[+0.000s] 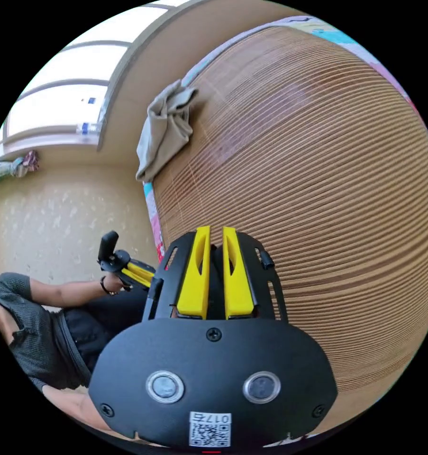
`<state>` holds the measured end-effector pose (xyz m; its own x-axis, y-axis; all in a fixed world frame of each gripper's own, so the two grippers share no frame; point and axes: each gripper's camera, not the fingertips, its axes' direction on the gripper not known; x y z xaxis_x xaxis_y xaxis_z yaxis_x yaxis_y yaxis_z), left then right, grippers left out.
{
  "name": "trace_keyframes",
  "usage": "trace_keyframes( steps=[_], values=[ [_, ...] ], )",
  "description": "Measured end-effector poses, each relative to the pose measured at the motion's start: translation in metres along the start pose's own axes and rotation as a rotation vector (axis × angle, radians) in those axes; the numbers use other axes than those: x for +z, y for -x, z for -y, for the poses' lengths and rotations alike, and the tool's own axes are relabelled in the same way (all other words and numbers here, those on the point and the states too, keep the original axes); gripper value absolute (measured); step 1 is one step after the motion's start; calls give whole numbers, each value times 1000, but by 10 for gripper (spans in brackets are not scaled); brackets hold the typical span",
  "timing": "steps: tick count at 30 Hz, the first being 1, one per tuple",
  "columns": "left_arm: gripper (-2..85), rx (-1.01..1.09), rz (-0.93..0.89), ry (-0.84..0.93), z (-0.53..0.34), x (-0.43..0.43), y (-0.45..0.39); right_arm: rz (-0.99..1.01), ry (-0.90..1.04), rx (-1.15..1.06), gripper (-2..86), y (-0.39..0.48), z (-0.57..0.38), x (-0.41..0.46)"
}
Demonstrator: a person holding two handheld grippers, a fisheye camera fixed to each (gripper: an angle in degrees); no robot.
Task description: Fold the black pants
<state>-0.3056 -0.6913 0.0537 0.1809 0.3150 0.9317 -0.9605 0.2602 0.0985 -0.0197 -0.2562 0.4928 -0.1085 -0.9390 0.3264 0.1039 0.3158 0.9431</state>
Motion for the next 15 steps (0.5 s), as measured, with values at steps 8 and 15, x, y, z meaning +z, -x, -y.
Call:
trace_keyframes(
  steps=[8, 15],
  values=[
    [56, 25, 59, 62, 18, -5, 8, -181, 339, -117, 32, 67, 17, 111],
    [1, 85, -23, 2, 14, -27, 12, -349, 98, 1, 14, 87, 5, 63]
  ],
)
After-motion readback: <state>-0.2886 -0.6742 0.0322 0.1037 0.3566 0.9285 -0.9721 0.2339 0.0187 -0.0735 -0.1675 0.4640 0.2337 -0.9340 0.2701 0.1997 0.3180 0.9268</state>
